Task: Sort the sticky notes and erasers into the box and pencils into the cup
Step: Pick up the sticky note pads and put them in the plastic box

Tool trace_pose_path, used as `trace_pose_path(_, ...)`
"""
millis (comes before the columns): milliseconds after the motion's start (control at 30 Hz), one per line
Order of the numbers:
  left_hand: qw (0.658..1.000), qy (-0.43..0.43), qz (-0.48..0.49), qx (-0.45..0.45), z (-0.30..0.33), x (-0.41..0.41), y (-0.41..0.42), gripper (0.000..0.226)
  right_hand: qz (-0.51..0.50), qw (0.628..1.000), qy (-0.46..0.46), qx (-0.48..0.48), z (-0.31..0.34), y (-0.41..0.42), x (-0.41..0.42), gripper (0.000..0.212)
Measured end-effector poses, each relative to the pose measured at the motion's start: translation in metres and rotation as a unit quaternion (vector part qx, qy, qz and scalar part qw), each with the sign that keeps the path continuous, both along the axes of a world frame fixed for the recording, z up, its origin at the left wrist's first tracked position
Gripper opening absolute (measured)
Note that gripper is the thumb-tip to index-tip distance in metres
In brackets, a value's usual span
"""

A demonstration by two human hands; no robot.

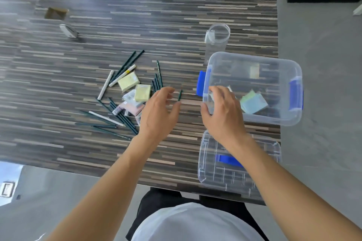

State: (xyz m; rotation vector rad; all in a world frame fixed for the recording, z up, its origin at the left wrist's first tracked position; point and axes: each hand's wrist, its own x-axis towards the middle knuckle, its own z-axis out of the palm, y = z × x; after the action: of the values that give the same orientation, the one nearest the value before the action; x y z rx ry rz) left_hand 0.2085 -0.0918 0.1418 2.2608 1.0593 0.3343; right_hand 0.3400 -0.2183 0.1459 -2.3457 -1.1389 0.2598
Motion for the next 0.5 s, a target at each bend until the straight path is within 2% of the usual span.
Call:
trace_pose_path(233, 0.998, 0.041, 0.05, -0.016, -0.028, -0.076, 0.047, 0.039, 0.034, 0.999, 0.013, -0.028, -0.014, 0.055, -0.058, 0.043)
trace_pose_path(500, 0.988, 0.129, 0.074, -0.032, -0.068, -0.131, 0.105, 0.064, 0.062, 0.99, 0.017, -0.128, -0.039, 0.118, -0.096, 0.049)
